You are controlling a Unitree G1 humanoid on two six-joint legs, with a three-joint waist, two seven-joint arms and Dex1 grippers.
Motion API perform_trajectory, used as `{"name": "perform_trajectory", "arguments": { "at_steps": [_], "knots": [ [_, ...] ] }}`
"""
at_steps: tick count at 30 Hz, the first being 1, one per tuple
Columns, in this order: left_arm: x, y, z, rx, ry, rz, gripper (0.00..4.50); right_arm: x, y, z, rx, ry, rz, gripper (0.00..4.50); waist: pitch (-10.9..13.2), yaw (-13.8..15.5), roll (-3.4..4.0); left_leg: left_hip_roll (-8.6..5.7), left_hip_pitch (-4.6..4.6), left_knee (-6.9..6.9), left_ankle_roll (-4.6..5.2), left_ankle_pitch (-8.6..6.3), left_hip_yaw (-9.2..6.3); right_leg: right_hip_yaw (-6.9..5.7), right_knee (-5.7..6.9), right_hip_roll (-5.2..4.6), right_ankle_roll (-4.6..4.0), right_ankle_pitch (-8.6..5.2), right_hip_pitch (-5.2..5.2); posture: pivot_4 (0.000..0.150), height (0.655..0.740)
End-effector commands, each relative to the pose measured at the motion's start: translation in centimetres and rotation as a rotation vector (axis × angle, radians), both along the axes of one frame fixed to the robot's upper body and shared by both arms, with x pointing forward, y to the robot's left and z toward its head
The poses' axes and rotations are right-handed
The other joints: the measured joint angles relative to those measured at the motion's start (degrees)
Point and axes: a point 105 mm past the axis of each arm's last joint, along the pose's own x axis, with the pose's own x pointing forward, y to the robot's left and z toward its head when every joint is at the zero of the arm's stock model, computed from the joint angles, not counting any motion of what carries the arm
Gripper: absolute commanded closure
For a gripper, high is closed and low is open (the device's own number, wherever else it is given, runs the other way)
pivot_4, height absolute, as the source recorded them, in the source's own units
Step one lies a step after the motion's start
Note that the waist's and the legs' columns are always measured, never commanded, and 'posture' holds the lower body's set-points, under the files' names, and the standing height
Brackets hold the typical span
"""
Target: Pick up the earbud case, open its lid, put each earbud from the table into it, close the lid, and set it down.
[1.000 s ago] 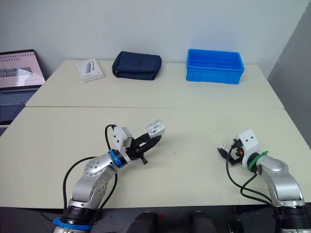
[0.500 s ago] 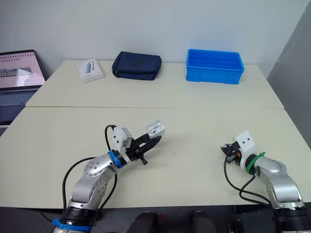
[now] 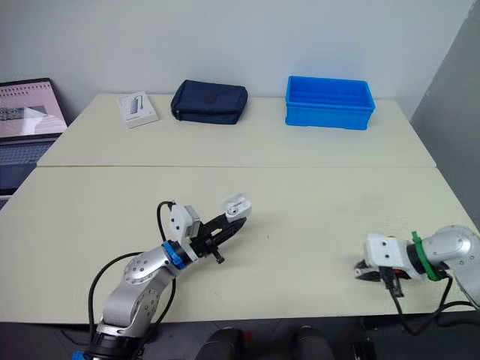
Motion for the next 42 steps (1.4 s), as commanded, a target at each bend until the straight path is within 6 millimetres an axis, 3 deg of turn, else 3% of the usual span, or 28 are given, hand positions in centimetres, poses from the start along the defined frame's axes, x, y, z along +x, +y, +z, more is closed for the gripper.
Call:
{"name": "perform_trajectory", "arguments": {
  "at_steps": [1, 11, 18, 23, 29, 34, 42],
  "knots": [
    [-0.4, -0.2, 1.3, -0.012, -0.049, -0.004, 3.72, 0.3, -0.1, 0.1, -0.035, -0.003, 0.066, 4.11, 0.00, 0.02, 0.00, 0.01, 0.02, -0.01, 0.00, 0.00, 0.00, 0.00, 0.02, 0.00, 0.00, 0.00, 0.00, 0.150, 0.7400],
    [-0.6, -0.1, 1.4, -0.006, -0.044, 0.003, 3.72, 0.6, 0.5, -0.9, -0.033, 0.034, 0.053, 4.11, -0.03, 0.03, -0.05, 0.05, 0.23, 0.01, 0.00, 0.00, -0.01, 0.00, 0.04, 0.02, -0.11, -0.01, 0.21, 0.150, 0.7400],
    [-0.7, -0.1, 1.4, -0.003, -0.039, 0.002, 3.72, 1.4, 0.9, -0.8, -0.028, -0.038, 0.079, 1.74, -0.05, 0.07, -0.08, 0.05, 0.22, 0.00, 0.00, 0.00, -0.04, -0.03, 0.04, 0.03, -0.25, -0.09, 0.21, 0.150, 0.7400],
    [-0.6, -0.1, 1.4, -0.002, -0.037, 0.002, 3.72, 1.8, 1.4, 0.9, 0.010, -0.090, 0.069, 1.73, -0.05, 0.03, -0.08, 0.07, 0.23, 0.00, 0.00, 0.00, -0.05, -0.03, 0.06, 0.04, -0.25, -0.09, 0.21, 0.150, 0.7400],
    [-0.5, -0.1, 1.2, -0.007, -0.032, 0.002, 3.72, 0.3, 1.6, 3.2, -0.011, -0.089, 0.017, 1.73, 0.00, 0.25, 0.02, 0.03, 0.15, -0.01, -0.01, 0.00, -0.03, -0.01, 0.07, -0.01, -0.09, 0.00, 0.15, 0.150, 0.7400],
    [-0.6, -0.5, 1.0, -0.012, -0.023, -0.005, 3.72, 0.7, 0.5, 2.9, -0.204, -0.134, -0.129, 1.73, -0.01, 0.23, 0.02, 0.04, 0.16, 0.00, -0.01, 0.00, 0.00, -0.01, 0.07, -0.02, -0.17, -0.04, 0.13, 0.150, 0.7400],
    [-0.6, -0.6, 1.0, -0.014, -0.022, -0.008, 3.72, 0.4, 0.6, 1.4, -0.266, -0.065, -0.157, 1.73, -0.01, 0.22, 0.02, 0.00, 0.11, -0.01, -0.01, 0.00, 0.04, 0.00, 0.02, -0.06, -0.26, -0.11, 0.09, 0.150, 0.7400]
  ]
}}
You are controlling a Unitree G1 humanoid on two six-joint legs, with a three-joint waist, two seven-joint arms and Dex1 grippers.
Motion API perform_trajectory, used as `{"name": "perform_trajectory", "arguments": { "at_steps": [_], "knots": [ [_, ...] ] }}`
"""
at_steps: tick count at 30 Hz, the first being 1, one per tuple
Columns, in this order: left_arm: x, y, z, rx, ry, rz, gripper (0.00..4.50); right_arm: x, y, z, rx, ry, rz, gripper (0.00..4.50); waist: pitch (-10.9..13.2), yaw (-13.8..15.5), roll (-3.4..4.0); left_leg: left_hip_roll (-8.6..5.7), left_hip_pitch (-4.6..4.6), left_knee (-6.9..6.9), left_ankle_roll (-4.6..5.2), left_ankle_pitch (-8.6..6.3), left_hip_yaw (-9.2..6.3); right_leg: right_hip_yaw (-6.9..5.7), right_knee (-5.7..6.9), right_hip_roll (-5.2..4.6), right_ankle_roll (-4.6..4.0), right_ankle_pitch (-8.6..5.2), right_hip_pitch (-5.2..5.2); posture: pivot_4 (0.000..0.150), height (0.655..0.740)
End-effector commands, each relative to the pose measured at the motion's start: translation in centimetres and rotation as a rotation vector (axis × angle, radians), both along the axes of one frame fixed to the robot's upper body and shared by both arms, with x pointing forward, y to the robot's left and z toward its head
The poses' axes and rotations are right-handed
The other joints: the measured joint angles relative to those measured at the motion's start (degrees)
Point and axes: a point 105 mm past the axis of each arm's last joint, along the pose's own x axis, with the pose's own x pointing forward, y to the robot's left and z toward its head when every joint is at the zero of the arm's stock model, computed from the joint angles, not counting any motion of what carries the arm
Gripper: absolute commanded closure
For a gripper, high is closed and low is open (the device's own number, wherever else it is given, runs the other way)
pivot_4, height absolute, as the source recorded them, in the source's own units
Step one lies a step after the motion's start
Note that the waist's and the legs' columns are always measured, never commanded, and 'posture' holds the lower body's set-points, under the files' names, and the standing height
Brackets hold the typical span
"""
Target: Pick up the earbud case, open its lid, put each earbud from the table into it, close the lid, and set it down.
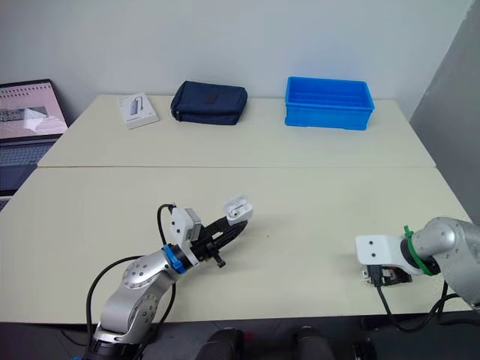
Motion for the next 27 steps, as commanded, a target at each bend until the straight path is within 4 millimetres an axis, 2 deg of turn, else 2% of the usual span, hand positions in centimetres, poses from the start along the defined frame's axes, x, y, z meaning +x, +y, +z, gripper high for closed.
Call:
{"name": "perform_trajectory", "arguments": {
  "at_steps": [1, 9, 12, 17, 21, 23, 27],
  "knots": [
    [-0.1, -0.2, 1.0, -0.012, -0.039, -0.004, 3.72, 0.3, 0.1, 0.2, -0.012, -0.015, 0.000, 1.73, 0.00, 0.00, 0.00, 0.00, 0.00, 0.00, 0.00, 0.00, 0.01, 0.01, 0.00, 0.00, 0.00, 0.00, -0.01, 0.150, 0.7400],
    [-0.1, 0.1, 1.0, -0.008, -0.038, 0.006, 3.72, 0.4, 0.6, -0.5, 0.006, 0.009, -0.009, 1.73, -0.01, -0.08, -0.01, 0.01, 0.02, 0.01, 0.00, 0.00, 0.00, -0.01, 0.02, 0.01, -0.02, -0.01, 0.01, 0.150, 0.7400],
    [-0.1, 0.1, 1.0, -0.007, -0.037, 0.007, 3.72, 0.4, 0.6, -0.6, 0.005, 0.017, -0.013, 2.35, -0.02, -0.10, -0.03, 0.02, 0.02, 0.01, 0.00, 0.00, 0.00, -0.01, 0.02, 0.01, 0.00, 0.00, 0.01, 0.150, 0.7400],
    [-0.1, 0.1, 0.9, -0.005, -0.037, 0.007, 3.72, 0.2, 0.3, -1.0, -0.010, 0.030, -0.014, 4.01, -0.04, -0.14, -0.07, 0.03, 0.09, 0.06, 0.00, 0.00, 0.04, 0.02, 0.01, 0.01, -0.04, -0.02, 0.08, 0.150, 0.7400],
    [-0.1, 0.1, 0.9, -0.005, -0.036, 0.006, 3.72, 0.2, 0.6, -0.8, 0.003, 0.026, -0.007, 4.09, -0.04, -0.14, -0.08, 0.03, 0.09, 0.07, 0.00, 0.00, 0.06, 0.05, -0.01, 0.00, -0.05, -0.02, 0.09, 0.150, 0.7400],
    [-0.1, 0.1, 0.9, -0.005, -0.037, 0.004, 3.72, 0.5, 1.0, 0.0, 0.029, -0.004, 0.013, 4.09, -0.04, -0.14, -0.08, 0.03, 0.08, 0.06, 0.00, 0.00, 0.06, 0.04, -0.02, 0.00, -0.05, -0.02, 0.08, 0.150, 0.7400],
    [0.0, 0.1, 1.0, -0.006, -0.040, 0.002, 3.72, 1.8, 3.4, 2.1, 0.169, -0.095, 0.045, 4.09, -0.04, -0.33, -0.07, 0.04, 0.08, 0.05, 0.00, 0.00, 0.11, 0.08, 0.02, 0.01, -0.03, -0.01, 0.03, 0.150, 0.7400]
  ]
}}
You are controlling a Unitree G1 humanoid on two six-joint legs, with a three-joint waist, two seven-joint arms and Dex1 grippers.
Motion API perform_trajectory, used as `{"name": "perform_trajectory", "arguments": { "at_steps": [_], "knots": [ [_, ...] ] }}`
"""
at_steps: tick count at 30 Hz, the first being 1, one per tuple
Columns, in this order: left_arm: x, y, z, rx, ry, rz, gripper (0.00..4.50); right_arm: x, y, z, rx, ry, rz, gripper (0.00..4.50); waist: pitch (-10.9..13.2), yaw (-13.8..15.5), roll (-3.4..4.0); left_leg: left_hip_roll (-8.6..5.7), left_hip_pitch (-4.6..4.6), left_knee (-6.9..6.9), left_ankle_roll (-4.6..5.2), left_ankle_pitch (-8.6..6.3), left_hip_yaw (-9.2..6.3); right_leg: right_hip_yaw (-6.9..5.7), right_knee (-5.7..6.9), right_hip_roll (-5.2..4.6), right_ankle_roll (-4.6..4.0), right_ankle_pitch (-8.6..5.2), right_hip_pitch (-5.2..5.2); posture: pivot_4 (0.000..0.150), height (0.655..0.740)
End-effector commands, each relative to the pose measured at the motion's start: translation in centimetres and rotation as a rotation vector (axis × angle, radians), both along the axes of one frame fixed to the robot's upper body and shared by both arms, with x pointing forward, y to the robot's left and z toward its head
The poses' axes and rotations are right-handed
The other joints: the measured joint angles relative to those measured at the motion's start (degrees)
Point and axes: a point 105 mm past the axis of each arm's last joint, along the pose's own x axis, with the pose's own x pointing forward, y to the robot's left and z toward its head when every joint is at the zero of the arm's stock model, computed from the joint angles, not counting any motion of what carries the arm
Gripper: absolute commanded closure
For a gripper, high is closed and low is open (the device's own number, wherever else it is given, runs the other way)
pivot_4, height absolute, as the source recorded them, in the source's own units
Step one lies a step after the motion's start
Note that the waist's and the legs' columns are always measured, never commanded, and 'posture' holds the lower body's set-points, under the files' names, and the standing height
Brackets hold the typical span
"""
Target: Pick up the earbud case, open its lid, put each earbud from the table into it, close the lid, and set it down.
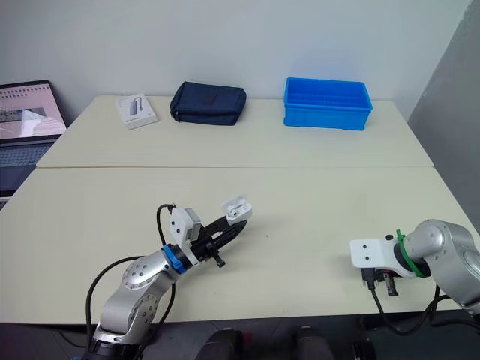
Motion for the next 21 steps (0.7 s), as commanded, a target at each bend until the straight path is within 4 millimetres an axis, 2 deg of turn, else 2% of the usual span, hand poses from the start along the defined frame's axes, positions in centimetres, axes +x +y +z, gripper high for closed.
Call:
{"name": "perform_trajectory", "arguments": {
  "at_steps": [1, 4, 8, 11, 13, 21],
  "knots": [
    [-0.1, -0.1, 1.0, -0.009, -0.043, -0.011, 3.72, 1.6, 2.8, 3.2, 0.170, -0.126, 0.022, 4.09, 0.00, -0.01, 0.01, -0.01, -0.01, -0.01, 0.00, 0.00, 0.01, 0.01, 0.02, 0.00, 0.02, 0.01, -0.02, 0.150, 0.7400],
    [0.0, -0.2, 1.2, -0.013, -0.049, -0.018, 3.72, 2.7, 8.0, 6.4, 0.498, -0.237, 0.061, 4.09, 0.02, -0.06, -0.03, 0.02, -0.03, -0.04, 0.00, 0.00, -0.04, -0.01, 0.04, 0.08, 0.28, 0.16, -0.05, 0.150, 0.7400],
    [0.2, -0.5, 1.4, -0.016, -0.058, -0.030, 3.72, 3.2, 12.8, 10.0, 0.856, -0.381, 0.092, 4.09, 0.03, 0.26, -0.02, 0.03, -0.12, -0.09, 0.00, 0.00, -0.26, -0.15, 0.02, 0.13, 0.29, 0.16, -0.07, 0.150, 0.7400],
    [0.3, -0.6, 1.6, -0.020, -0.063, -0.034, 3.72, 2.9, 14.8, 11.7, 1.051, -0.416, 0.076, 4.09, 0.03, 0.41, -0.01, -0.04, -0.20, -0.08, 0.00, 0.00, -0.28, -0.16, -0.01, 0.08, 0.29, 0.16, -0.10, 0.150, 0.7400],
    [0.4, -0.7, 1.8, -0.024, -0.068, -0.039, 3.72, 3.0, 15.8, 12.1, 1.131, -0.451, 0.050, 4.09, 0.03, 0.35, -0.01, -0.04, -0.20, -0.05, 0.00, 0.00, -0.26, -0.12, -0.01, 0.05, 0.29, 0.17, -0.10, 0.150, 0.7400],
    [0.4, -1.0, 2.0, -0.028, -0.073, -0.054, 3.72, 3.3, 18.0, 11.1, 1.215, -0.510, 0.019, 4.09, 0.02, 0.17, 0.00, 0.00, -0.10, -0.07, 0.00, 0.00, -0.23, -0.10, 0.08, 0.10, 0.25, 0.17, -0.10, 0.150, 0.7400]
  ]
}}
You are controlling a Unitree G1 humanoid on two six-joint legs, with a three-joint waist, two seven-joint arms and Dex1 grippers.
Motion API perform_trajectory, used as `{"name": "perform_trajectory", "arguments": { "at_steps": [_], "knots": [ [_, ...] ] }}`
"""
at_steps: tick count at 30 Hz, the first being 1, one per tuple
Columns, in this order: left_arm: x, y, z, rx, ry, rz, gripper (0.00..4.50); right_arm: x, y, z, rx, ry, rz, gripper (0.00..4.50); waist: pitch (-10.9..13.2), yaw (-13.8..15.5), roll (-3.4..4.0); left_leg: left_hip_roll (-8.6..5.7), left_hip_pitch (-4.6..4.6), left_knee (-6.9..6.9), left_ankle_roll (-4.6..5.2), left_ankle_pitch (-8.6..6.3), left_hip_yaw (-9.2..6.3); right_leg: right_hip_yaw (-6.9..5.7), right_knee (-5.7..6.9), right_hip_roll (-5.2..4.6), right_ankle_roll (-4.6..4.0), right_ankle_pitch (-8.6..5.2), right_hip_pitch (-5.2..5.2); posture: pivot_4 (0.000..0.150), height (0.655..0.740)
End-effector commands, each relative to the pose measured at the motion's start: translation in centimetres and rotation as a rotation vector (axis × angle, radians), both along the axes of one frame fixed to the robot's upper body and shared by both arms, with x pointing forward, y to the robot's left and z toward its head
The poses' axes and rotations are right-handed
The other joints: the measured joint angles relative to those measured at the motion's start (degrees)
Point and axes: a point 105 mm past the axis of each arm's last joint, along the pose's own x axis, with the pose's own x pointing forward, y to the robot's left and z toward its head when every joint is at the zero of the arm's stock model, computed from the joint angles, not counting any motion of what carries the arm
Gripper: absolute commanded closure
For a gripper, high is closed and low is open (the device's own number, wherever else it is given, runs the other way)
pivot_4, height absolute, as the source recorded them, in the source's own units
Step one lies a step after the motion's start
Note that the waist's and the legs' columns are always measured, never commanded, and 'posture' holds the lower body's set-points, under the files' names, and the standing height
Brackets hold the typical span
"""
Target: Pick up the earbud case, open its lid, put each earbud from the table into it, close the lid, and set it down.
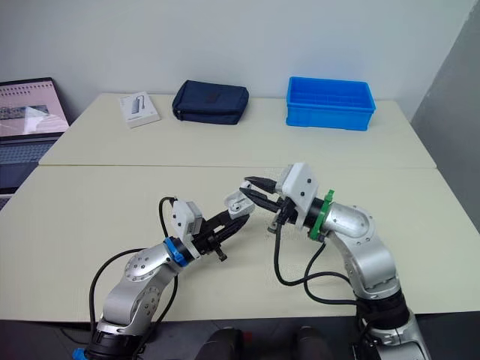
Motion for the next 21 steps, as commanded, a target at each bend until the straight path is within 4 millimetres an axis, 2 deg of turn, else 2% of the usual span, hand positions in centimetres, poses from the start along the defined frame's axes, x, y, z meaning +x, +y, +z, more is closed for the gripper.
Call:
{"name": "perform_trajectory", "arguments": {
  "at_steps": [1, 11, 21],
  "knots": [
    [-0.2, -0.5, 1.0, -0.021, -0.037, -0.026, 3.72, -0.2, 0.5, 0.1, 0.026, -0.049, -0.012, 4.09, 0.00, -0.02, 0.00, 0.00, 0.00, -0.01, 0.00, 0.00, 0.00, 0.00, 0.02, 0.01, -0.01, 0.00, -0.01, 0.150, 0.7400],
    [-0.3, -0.6, 1.1, -0.025, -0.038, -0.033, 3.72, 0.4, 1.1, -1.7, 0.033, -0.029, -0.025, 4.09, 0.00, -0.04, 0.00, 0.01, 0.01, 0.00, 0.00, 0.00, 0.00, 0.00, 0.03, 0.02, -0.02, -0.01, -0.01, 0.150, 0.7400],
    [-0.3, -0.5, 1.2, -0.024, -0.040, -0.034, 3.72, 1.2, 0.3, -3.4, -0.016, -0.027, -0.081, 4.09, 0.00, -0.04, 0.00, 0.01, 0.01, 0.00, 0.00, 0.00, 0.01, 0.01, 0.03, 0.02, -0.03, -0.01, -0.01, 0.150, 0.7400]
  ]
}}
